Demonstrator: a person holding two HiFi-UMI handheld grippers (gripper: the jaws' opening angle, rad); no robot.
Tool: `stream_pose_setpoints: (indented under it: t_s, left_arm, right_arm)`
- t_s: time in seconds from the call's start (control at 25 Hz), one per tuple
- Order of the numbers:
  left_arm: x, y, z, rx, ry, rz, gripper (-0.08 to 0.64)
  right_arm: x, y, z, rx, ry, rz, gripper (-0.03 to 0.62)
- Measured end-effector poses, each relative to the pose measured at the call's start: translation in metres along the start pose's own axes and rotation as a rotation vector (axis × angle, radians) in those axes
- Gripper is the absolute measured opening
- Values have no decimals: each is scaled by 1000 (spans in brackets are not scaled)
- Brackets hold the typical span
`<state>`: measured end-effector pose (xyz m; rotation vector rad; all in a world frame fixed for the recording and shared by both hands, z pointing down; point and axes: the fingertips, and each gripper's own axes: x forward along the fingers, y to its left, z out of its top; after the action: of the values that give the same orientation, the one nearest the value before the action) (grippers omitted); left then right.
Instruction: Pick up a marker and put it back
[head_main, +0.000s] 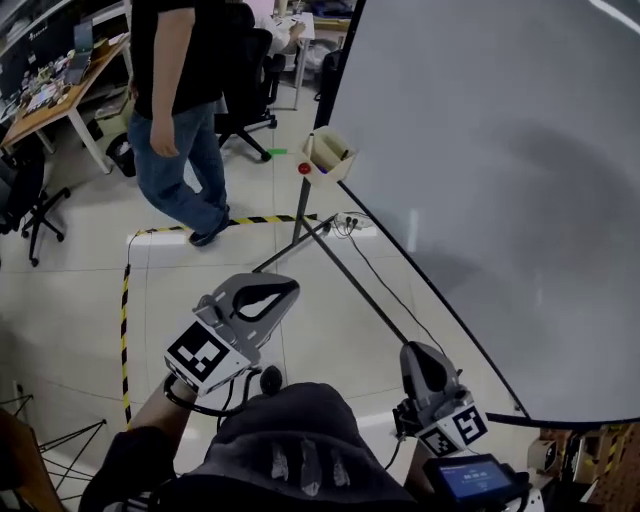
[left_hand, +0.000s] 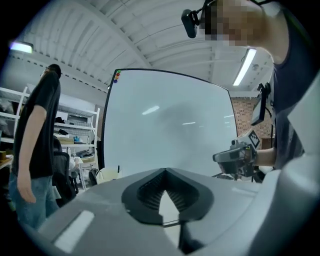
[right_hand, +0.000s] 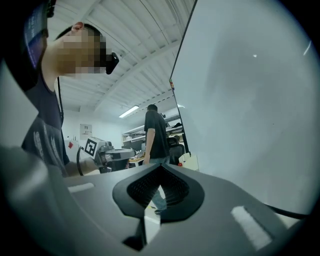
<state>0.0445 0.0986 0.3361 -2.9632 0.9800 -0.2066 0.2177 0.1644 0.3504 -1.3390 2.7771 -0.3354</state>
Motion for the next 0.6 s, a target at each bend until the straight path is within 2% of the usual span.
stream_pose_setpoints:
  t_s: [0.28, 0.48, 0.6]
  left_arm:
    - [69, 95, -11, 37, 64, 81, 6]
    - [128, 149, -24, 94, 133, 154, 6]
    - [149, 176, -10, 61, 122, 210, 6]
  right_arm:
    - [79, -55, -1, 25, 31, 41, 2]
    - [139, -98, 2, 58, 40, 166, 2]
    - [168, -116, 11, 29, 83, 223, 2]
